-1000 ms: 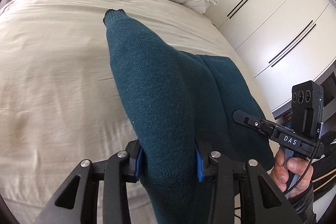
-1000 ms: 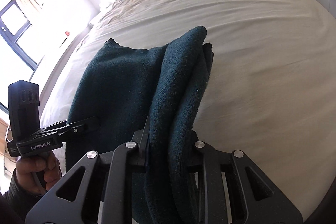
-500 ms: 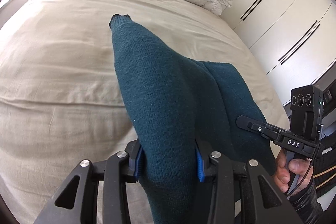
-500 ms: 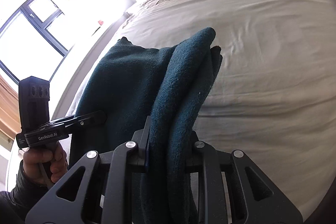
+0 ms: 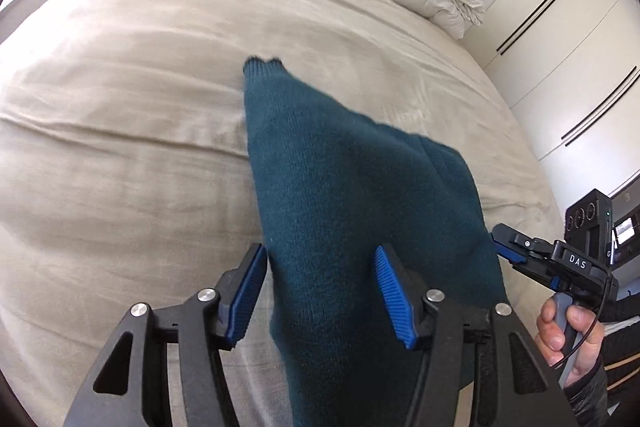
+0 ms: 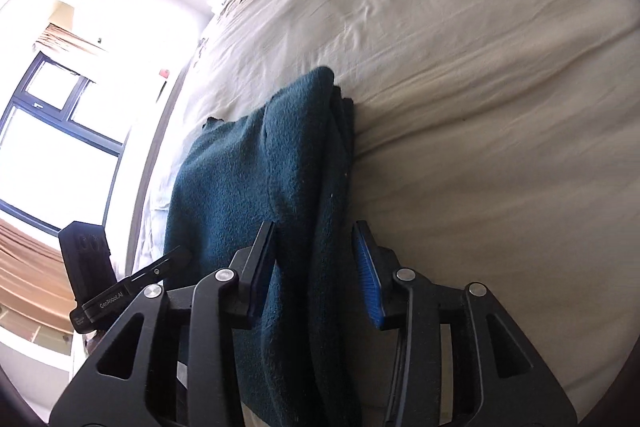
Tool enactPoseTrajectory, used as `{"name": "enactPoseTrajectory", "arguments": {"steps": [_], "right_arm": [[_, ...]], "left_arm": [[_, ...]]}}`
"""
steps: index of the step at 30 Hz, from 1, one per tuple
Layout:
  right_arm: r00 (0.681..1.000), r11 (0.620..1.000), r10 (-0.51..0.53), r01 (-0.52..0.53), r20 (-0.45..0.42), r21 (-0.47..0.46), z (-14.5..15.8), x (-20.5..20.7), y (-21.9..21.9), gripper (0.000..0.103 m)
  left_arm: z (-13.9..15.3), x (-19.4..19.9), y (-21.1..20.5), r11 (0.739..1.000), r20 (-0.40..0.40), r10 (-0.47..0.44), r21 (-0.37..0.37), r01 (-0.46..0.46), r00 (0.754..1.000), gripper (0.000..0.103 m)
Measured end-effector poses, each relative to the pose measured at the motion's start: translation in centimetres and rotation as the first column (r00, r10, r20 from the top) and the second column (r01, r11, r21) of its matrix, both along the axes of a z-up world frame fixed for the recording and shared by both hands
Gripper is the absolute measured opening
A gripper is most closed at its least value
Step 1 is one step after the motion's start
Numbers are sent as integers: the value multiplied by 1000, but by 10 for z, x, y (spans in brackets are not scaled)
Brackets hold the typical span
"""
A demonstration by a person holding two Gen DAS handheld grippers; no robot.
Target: Fold small clothes
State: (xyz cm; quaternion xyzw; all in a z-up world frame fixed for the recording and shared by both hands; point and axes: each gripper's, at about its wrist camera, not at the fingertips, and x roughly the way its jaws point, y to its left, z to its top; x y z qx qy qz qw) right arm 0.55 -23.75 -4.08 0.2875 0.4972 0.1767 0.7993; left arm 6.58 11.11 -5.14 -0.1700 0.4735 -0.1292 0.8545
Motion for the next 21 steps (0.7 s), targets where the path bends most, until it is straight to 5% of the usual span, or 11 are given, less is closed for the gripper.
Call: {"name": "enactPoseTrajectory", "arguments": {"steps": [2, 5, 9, 16, 21], "right_arm": [[999, 999, -39, 40, 32, -34, 19, -5, -8, 38], [996, 998, -35, 31, 87, 50, 40, 16, -9, 38], [989, 991, 82, -94, 121, 98, 53, 44, 25, 38], [997, 996, 74, -73, -15, 57, -11, 102, 55, 31], [998, 986, 53, -48, -27, 159, -34, 111, 37, 30]], "left_arm": [[21, 1, -3, 999, 68, -18, 29, 17, 997, 59], [38, 12, -21, 994, 124, -88, 74, 79, 988, 59], [23, 52, -41, 990, 95, -109, 105, 99, 989, 59], [-21, 88, -56, 980, 5, -149, 137, 146, 989, 60], [-30, 94, -52, 985, 7, -145, 97, 144, 989, 63]]}}
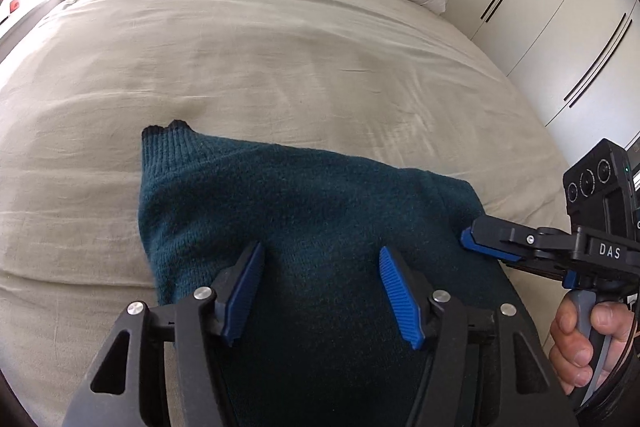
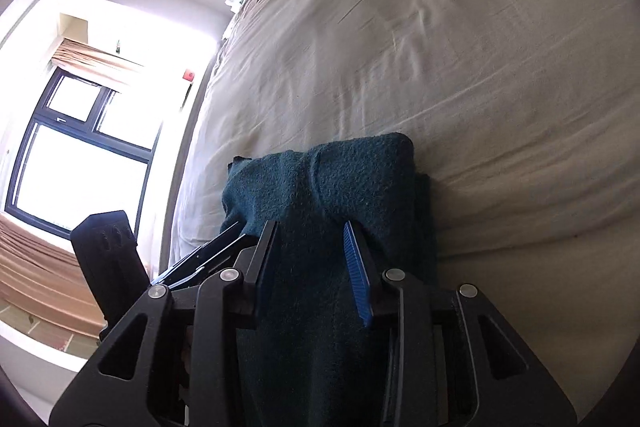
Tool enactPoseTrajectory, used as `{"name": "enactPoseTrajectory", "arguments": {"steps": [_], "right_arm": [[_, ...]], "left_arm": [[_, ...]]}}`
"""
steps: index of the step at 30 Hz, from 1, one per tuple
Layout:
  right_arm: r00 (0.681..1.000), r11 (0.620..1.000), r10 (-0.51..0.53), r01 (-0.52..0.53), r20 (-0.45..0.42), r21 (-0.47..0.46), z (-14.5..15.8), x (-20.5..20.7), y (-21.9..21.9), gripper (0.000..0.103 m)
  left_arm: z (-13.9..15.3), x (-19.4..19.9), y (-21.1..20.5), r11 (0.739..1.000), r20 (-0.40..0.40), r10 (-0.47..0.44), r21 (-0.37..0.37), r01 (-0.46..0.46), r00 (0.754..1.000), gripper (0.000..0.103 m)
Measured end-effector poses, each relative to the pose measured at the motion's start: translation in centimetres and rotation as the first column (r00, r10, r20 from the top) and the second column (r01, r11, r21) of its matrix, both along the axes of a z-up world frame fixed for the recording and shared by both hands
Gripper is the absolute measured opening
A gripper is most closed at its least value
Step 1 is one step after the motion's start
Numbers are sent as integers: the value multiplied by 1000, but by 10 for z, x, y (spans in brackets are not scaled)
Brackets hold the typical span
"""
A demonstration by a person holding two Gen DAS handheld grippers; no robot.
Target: Fold small clothes
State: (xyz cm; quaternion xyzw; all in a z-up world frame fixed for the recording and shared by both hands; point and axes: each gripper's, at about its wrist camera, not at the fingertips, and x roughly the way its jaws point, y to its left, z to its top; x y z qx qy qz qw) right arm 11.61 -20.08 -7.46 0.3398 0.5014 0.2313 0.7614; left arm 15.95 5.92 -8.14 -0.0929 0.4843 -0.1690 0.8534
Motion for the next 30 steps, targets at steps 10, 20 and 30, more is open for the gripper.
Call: {"name": "enactPoseTrajectory", "arguments": {"steps": [10, 20, 30], "right_arm": [[992, 992, 121, -120, 42, -31, 32, -88, 18, 35], [994, 992, 31, -18, 103, -125, 44, -131, 5, 38], [792, 857, -51, 347, 609, -380, 183, -208, 14, 79]], "left_arm": [[23, -50, 5, 999, 35, 50, -24, -49, 998, 63], [59, -105, 3, 996, 207, 69, 39, -79, 976, 71], [172, -227, 19, 934, 685, 151, 137, -330, 712, 103]]}}
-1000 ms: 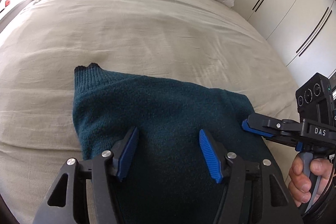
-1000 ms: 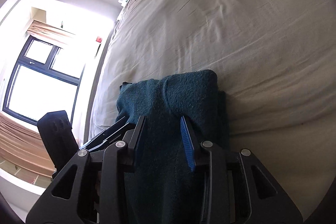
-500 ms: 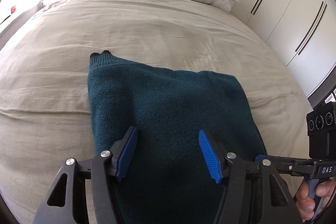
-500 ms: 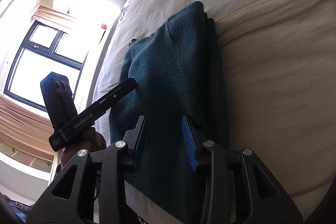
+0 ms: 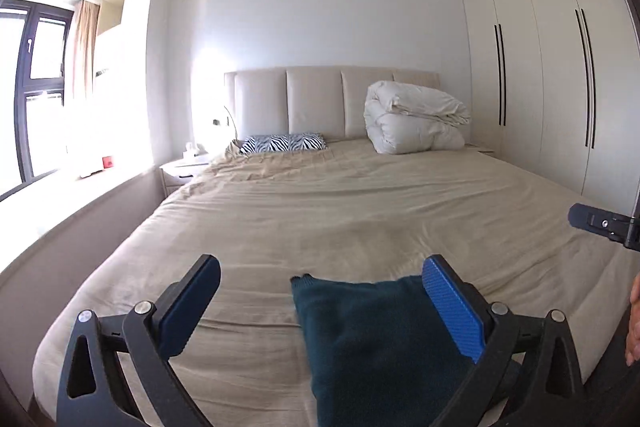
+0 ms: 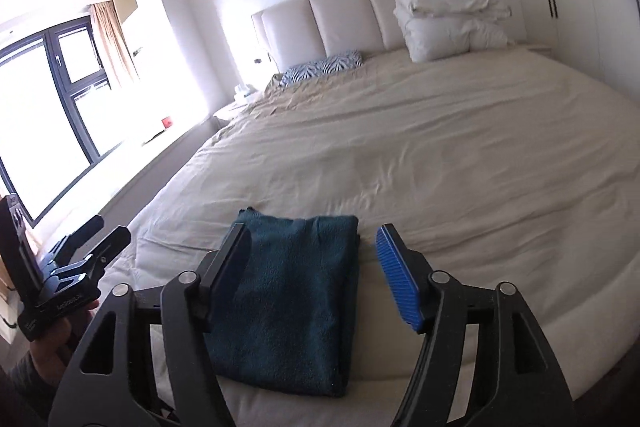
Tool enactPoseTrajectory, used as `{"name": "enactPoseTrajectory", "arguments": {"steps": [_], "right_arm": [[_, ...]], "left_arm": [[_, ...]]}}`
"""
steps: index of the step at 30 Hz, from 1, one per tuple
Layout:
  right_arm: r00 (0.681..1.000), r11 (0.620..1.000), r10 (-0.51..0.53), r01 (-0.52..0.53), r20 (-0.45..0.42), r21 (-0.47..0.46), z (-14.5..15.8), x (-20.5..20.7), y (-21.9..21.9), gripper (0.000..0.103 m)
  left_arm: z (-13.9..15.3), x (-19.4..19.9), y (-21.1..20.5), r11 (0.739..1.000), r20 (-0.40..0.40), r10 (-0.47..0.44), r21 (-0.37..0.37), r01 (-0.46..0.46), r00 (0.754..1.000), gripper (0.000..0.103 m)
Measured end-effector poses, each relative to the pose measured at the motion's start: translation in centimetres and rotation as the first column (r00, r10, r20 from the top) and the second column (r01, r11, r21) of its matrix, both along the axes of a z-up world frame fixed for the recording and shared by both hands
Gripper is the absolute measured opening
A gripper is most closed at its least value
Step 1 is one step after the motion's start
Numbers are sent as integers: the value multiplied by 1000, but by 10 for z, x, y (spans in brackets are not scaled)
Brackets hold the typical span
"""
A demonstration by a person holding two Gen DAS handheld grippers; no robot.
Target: Fold small clothes
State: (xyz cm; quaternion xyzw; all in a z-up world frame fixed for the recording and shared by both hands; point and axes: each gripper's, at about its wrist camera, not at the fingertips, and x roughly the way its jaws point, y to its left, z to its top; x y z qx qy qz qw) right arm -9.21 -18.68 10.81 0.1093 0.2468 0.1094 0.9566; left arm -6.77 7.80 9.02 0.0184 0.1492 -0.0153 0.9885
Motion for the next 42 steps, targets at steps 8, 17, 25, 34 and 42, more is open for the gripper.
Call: {"name": "enactPoseTrajectory", "arguments": {"steps": [8, 17, 25, 34, 42], "right_arm": [[882, 975, -104, 181, 460, -127, 96, -87, 20, 103], [988, 992, -87, 98, 129, -83, 77, -73, 19, 103], [981, 983, -136, 117, -136, -138, -5, -41, 36, 103], [960, 982, -107, 60, -260, -181, -63, -20, 56, 103], [949, 979, -101, 41, -298, -200, -73, -20, 58, 103]], "left_arm": [[60, -43, -2, 984, 104, 122, 117, -134, 987, 103], [1, -18, 1, 994, -215, 111, 47, -103, 970, 103], [-56, 0, 1, 994, -436, 85, -25, -107, 896, 103], [-78, 3, 5, 993, -492, 92, -24, -119, 866, 103], [-87, 7, 6, 992, -521, 103, -12, -128, 847, 103]]}}
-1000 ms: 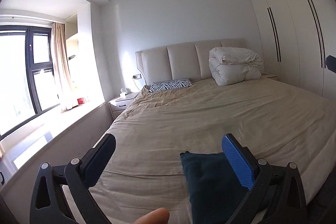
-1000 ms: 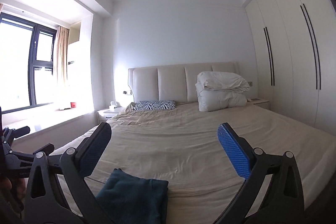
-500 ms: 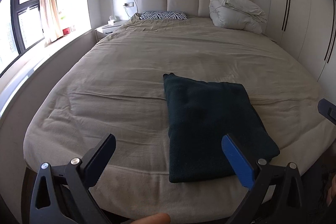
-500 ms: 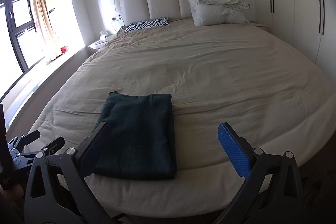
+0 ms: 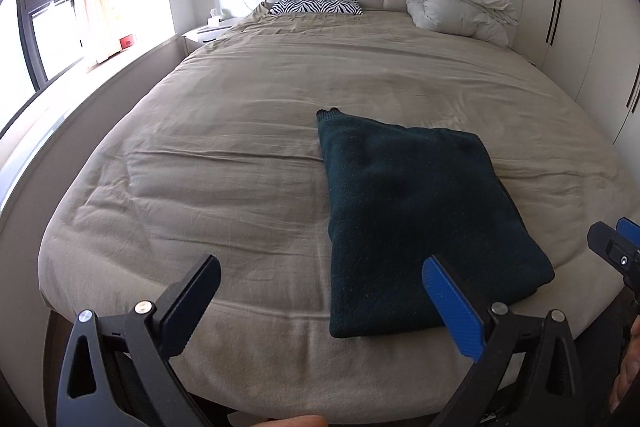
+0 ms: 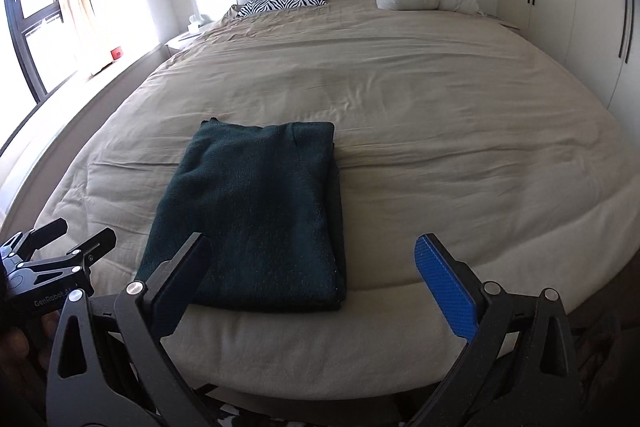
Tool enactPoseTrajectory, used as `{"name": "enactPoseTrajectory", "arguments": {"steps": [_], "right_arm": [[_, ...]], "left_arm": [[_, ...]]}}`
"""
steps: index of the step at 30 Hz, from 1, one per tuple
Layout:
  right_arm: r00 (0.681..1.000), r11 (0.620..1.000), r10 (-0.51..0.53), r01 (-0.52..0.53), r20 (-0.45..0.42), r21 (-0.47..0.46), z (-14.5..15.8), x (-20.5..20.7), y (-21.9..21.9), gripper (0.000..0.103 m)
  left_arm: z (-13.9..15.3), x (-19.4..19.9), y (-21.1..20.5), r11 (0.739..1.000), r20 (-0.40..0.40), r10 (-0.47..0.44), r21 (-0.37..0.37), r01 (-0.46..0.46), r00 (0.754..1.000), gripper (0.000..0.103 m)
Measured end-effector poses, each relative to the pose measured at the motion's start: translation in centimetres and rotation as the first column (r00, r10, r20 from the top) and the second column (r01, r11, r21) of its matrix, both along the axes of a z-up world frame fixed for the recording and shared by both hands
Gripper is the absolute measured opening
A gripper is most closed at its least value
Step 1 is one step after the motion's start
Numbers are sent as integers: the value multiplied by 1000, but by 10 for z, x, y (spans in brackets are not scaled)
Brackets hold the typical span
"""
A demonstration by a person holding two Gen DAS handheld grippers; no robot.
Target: Fold small clothes
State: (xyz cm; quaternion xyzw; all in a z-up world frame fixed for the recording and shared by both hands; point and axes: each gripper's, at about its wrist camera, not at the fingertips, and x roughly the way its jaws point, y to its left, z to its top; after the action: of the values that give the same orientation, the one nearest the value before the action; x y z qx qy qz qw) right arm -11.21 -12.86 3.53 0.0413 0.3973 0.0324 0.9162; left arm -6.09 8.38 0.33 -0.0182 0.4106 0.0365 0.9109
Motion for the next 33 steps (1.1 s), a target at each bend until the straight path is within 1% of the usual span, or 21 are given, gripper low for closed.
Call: {"name": "enactPoseTrajectory", "arguments": {"steps": [10, 22, 28, 33], "right_arm": [[1000, 1000, 14, -14, -17, -10, -5, 0, 3, 103], [999, 1000, 13, -14, -45, -18, -15, 7, 3, 103], [997, 998, -24, 20, -71, -57, -22, 11, 4, 103], [996, 995, -54, 47, -72, -87, -25, 13, 1, 103]], "left_arm": [[-8, 4, 4, 1000, -29, 14, 3, -14, 999, 103], [-12, 6, 4, 1000, -39, 27, 15, -26, 999, 103], [-13, 7, 6, 999, -36, 40, 33, -39, 999, 103], [-14, 9, 8, 998, -37, 51, 42, -49, 998, 103]]}}
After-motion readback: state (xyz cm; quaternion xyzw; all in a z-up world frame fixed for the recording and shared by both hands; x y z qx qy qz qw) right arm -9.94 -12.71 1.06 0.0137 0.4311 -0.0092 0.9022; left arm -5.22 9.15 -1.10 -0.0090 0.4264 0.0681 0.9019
